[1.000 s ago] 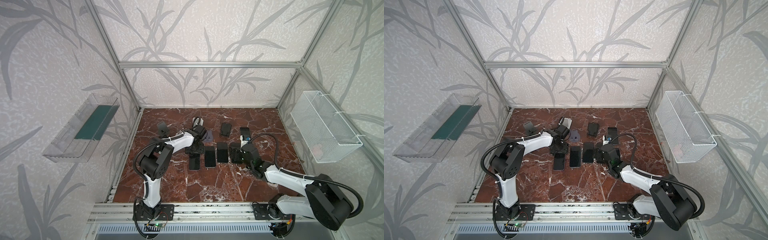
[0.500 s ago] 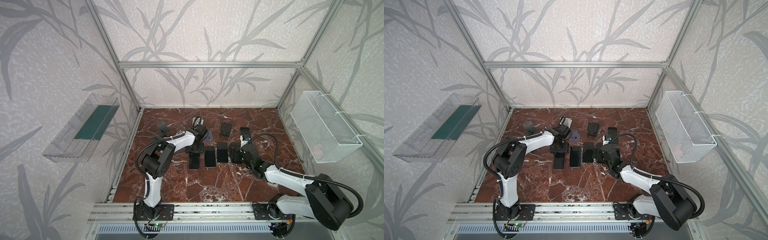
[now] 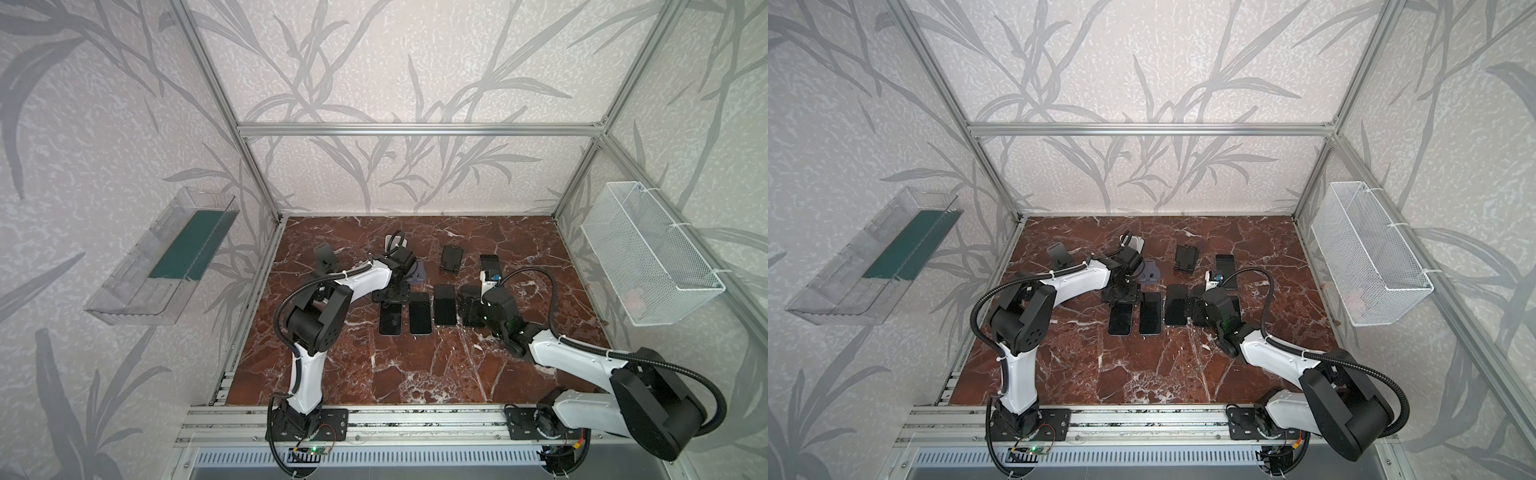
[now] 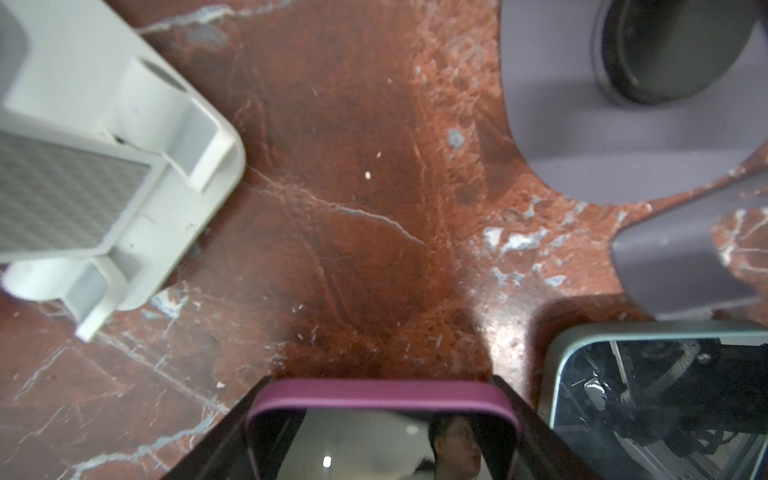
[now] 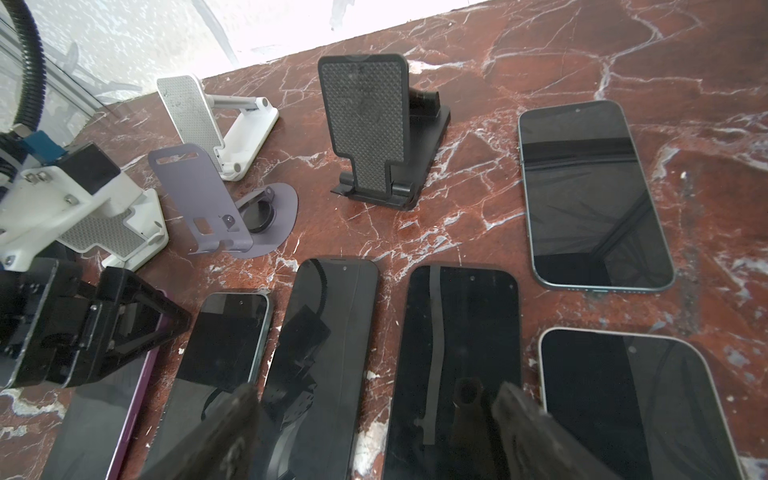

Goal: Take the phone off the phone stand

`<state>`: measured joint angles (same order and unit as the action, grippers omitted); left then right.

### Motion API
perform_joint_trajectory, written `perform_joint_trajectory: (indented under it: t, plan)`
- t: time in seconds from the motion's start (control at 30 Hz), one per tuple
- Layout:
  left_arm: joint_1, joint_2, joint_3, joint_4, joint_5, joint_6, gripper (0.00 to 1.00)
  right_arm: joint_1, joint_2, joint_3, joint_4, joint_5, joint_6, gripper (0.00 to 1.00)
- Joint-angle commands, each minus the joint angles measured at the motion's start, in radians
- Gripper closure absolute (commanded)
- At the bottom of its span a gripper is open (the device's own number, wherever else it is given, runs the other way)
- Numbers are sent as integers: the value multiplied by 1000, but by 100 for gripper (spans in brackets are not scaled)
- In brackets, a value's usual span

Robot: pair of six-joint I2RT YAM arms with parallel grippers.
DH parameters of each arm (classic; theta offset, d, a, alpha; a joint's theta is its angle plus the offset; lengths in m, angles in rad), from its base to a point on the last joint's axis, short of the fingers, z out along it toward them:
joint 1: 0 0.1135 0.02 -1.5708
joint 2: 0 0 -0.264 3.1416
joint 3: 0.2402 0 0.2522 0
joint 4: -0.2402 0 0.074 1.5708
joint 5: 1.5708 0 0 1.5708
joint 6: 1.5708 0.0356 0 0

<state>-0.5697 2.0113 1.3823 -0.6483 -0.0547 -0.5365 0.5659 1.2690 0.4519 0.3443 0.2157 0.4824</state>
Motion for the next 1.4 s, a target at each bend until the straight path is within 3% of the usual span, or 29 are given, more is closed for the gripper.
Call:
perform_joint_trajectory:
  t: [0.0, 0.33, 0.5, 0.63, 0.73, 0.83, 1.0, 1.1, 1.13, 1.17, 1.2, 1.23, 1.3, 1.37]
  plan:
    - [-9, 41, -6, -9, -7, -3, 21, 4, -14, 5, 10, 6, 17, 11]
    - [-8, 35, 37, -28, 16, 16, 20, 4, -32, -3, 20, 1, 16, 11]
    - [-7, -42, 48, -35, 34, 111, 19, 4, -47, -21, 54, -25, 21, 11]
    - [-5, -146, 47, -36, 19, 178, 13, 5, -49, -22, 55, -22, 21, 11]
    - [-4, -215, 70, -77, -26, 192, 1, 4, -42, -20, 54, -21, 22, 11]
    - [-4, -309, 68, -94, -51, 223, 1, 4, -45, -19, 52, -27, 22, 11]
    - [-3, -586, -90, 43, -42, 320, 1, 4, -72, -26, 45, -18, 21, 11]
    - [-6, -771, -224, 138, -213, 321, 1, 3, -74, -28, 49, -17, 22, 11]
    - [-6, -844, -277, 172, -289, 320, 7, 5, -71, -31, 54, -11, 22, 11]
    - [-3, -910, -343, 223, -363, 333, 33, 3, -68, -31, 55, -8, 22, 11]
    - [-4, -963, -412, 303, -439, 357, 10, 3, -65, -30, 55, -7, 22, 11]
    - [-4, -1004, -503, 415, -539, 406, 1, 5, -65, -28, 53, -9, 22, 11]
    - [-2, -1048, -649, 582, -667, 503, 1, 4, -65, -27, 55, -20, 27, 11]
    - [-4, -1061, -784, 757, -672, 674, 1, 4, -64, -29, 58, -26, 30, 11]
